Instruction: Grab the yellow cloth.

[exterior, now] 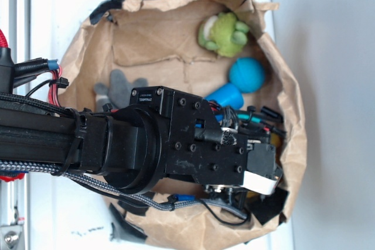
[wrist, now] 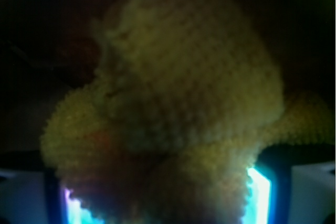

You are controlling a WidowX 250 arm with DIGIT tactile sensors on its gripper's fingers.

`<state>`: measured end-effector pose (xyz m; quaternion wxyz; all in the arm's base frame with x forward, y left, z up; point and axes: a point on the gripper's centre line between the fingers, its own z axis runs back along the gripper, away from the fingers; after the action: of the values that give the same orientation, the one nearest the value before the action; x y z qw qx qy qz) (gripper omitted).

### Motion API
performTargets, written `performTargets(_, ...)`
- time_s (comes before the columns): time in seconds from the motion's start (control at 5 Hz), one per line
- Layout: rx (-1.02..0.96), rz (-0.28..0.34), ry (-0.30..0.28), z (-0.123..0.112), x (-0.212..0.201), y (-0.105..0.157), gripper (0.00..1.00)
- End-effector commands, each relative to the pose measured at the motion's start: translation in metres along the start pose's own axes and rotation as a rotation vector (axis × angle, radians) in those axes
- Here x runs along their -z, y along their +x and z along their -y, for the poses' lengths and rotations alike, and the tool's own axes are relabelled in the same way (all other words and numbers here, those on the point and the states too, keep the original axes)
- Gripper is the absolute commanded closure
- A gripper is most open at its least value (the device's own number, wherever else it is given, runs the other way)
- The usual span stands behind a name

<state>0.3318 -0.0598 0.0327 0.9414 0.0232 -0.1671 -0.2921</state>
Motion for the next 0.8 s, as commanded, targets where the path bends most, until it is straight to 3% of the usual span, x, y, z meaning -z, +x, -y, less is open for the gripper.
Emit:
performTargets(0.0,-0.026,0.023,0.002,-0.003,-0.023,0.002,1.0)
performTargets(0.2,-0.077,-0.019,-0.025,-0.008,-0.038,-0.014,1.0)
performTargets(0.6,-0.179,-0.14,-0.195,-0.015,-0.063,-0.04,1.0)
